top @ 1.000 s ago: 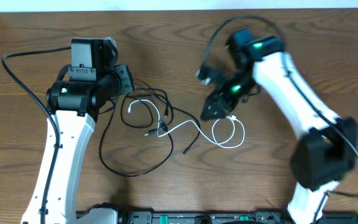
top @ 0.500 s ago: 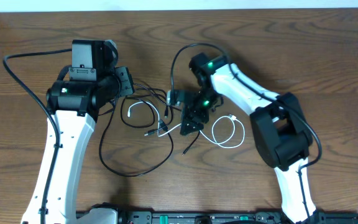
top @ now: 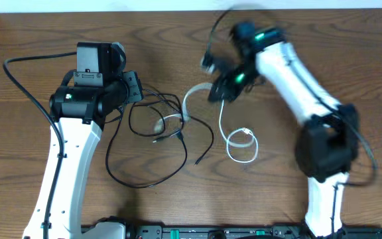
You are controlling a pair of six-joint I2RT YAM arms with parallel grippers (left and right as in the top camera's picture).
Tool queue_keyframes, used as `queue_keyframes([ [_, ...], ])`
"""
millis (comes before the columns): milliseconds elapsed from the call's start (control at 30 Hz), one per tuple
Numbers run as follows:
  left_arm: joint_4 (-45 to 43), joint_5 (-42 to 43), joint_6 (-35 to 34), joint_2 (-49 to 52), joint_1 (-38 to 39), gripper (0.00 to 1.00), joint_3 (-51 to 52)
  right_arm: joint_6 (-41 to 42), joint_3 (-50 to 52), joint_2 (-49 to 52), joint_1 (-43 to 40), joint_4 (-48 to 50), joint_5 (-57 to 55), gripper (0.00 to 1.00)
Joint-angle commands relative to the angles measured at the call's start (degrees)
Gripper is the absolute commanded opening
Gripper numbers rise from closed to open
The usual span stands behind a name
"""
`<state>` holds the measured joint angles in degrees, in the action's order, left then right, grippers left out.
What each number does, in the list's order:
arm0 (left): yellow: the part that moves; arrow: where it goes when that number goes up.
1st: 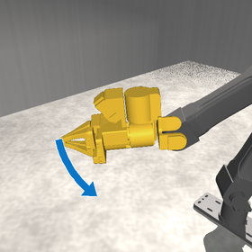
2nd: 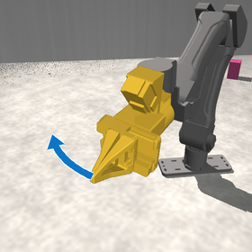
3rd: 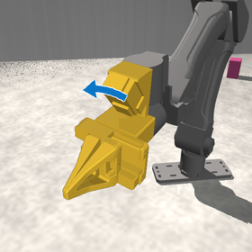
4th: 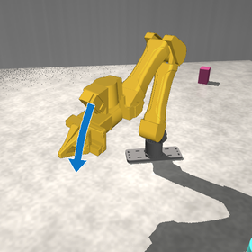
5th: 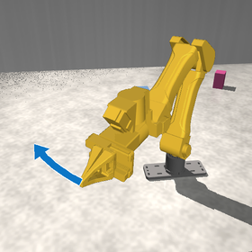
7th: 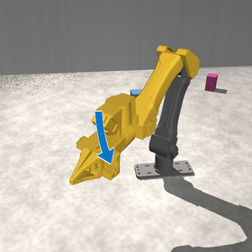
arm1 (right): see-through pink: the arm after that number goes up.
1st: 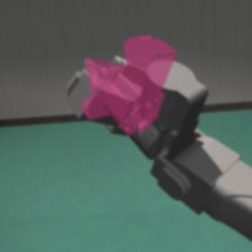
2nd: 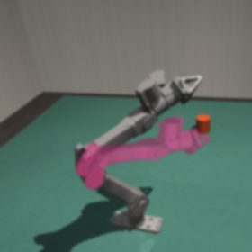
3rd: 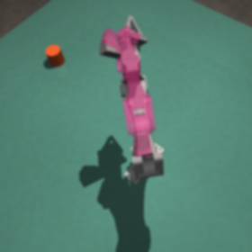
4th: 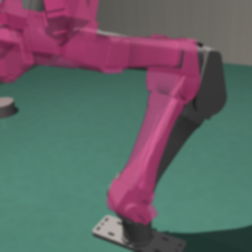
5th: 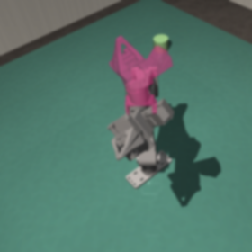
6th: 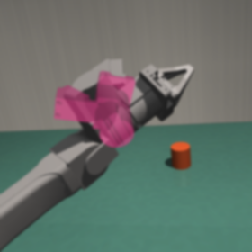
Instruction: Untangle cables
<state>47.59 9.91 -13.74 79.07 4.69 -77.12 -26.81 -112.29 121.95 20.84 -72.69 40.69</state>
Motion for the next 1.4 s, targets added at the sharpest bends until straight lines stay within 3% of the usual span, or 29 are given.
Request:
queue_keyframes([
  [0,0.13,-0.96,-0.31,0.24,-0.17,0.31,-1.46,15.76,-6.49,-12.68,-5.38,3.74,0.07,0.01],
  [167,0.13,-0.96,-0.31,0.24,-0.17,0.32,-1.49,29.20,-6.95,-23.89,-12.50,13.92,-8.37,0.01],
  [333,0.13,-0.96,-0.31,0.24,-0.17,0.32,-1.46,33.18,-6.95,-26.03,-18.97,21.46,-13.53,0.01],
  [733,-0.24,-0.90,-0.33,0.24,-0.17,0.32,-1.46,36.15,-6.95,-14.67,-34.47,42.62,-30.99,0.01],
  [833,-0.28,-0.92,-0.33,0.24,-0.17,0.32,-1.46,40.30,-6.95,-9.05,-39.08,51.01,-35.58,0.01],
  [1033,-0.28,-0.92,-0.31,0.28,-0.17,0.32,-1.49,49.55,-6.95,-4.68,-46.66,58.77,-37.22,0.01],
  [1367,-0.50,-0.92,-0.33,0.35,-0.11,0.31,-1.46,38.42,-6.95,4.94,-49.29,53.53,-39.32,0.01],
])
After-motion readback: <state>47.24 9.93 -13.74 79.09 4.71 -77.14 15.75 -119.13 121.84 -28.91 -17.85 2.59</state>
